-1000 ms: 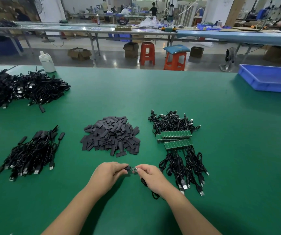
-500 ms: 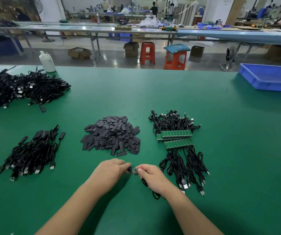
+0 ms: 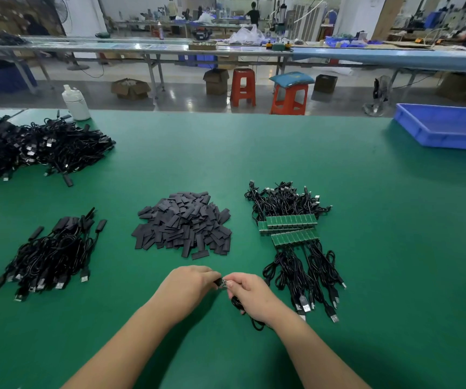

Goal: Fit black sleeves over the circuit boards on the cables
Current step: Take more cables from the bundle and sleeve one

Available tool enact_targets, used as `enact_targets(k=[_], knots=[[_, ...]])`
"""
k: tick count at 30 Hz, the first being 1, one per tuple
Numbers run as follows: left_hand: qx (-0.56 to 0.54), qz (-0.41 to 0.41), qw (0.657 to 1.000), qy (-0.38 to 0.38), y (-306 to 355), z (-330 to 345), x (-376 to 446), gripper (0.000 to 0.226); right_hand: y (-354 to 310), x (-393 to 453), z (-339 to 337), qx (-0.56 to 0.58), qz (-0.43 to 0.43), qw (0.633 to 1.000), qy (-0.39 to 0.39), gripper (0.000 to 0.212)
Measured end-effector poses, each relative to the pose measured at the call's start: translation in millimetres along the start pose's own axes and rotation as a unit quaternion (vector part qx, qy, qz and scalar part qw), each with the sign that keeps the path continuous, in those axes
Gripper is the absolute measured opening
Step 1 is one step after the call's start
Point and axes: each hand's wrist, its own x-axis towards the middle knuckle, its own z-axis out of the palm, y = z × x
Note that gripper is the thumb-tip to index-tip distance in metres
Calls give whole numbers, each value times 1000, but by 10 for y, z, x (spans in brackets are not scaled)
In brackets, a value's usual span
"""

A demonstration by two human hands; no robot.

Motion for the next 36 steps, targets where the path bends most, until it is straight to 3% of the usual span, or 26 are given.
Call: enact_targets(k=[3, 11, 19, 28, 36], knots=[[-11, 4, 1000, -1, -3, 32, -8, 23, 9, 10, 4, 9, 4, 1000, -9, 23], [-61, -12, 998, 16, 8, 152, -12, 26, 35, 29, -4, -18, -21, 999, -29, 46], [-151, -36, 985, 71, 46, 112, -63, 16, 19, 4, -31, -8, -36, 999, -36, 43], [-23, 44, 998, 39, 58, 122, -24, 25, -34, -32, -50, -5, -30, 999, -41, 40], [-96, 20, 992, 78, 124, 83, -57, 18, 16, 9, -53, 30, -5, 998, -54, 37]])
